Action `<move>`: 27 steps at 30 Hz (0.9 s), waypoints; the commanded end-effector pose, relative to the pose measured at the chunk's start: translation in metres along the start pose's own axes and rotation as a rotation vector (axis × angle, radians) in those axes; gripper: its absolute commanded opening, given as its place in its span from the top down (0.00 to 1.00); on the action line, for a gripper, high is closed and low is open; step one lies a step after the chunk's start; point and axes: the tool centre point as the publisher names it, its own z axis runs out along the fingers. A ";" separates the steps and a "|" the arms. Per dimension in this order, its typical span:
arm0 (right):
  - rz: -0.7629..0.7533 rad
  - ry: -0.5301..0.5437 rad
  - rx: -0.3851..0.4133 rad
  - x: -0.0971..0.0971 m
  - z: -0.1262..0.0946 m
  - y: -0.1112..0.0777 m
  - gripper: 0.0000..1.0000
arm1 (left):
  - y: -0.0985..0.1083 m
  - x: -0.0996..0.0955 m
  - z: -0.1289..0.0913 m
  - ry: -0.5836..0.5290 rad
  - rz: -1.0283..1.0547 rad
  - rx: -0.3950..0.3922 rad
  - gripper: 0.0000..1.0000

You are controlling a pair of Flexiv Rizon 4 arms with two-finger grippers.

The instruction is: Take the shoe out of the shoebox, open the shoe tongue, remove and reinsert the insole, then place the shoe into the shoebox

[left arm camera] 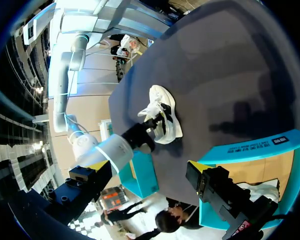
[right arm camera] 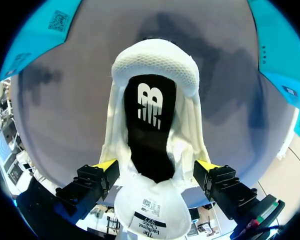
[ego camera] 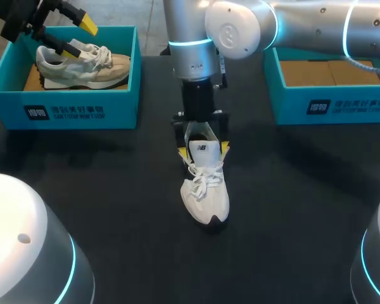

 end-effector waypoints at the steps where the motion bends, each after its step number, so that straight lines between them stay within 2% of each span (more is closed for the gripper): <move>1: 0.001 0.002 0.002 0.000 0.004 0.001 0.00 | -0.001 -0.001 0.000 0.004 0.001 -0.002 0.00; 8: 0.017 -0.017 0.018 0.000 -0.004 -0.008 0.00 | -0.001 -0.001 0.000 0.004 0.001 -0.002 0.00; 15: 0.048 -0.026 0.010 0.000 -0.018 -0.026 0.00 | -0.001 -0.001 0.000 0.004 0.001 -0.002 0.00; 21: 0.064 -0.030 0.006 0.008 -0.025 -0.047 0.00 | -0.001 -0.001 0.000 0.004 0.001 -0.002 0.00; 27: 0.118 -0.013 0.004 0.018 -0.023 -0.075 0.00 | -0.001 -0.001 0.000 0.004 0.001 -0.002 0.00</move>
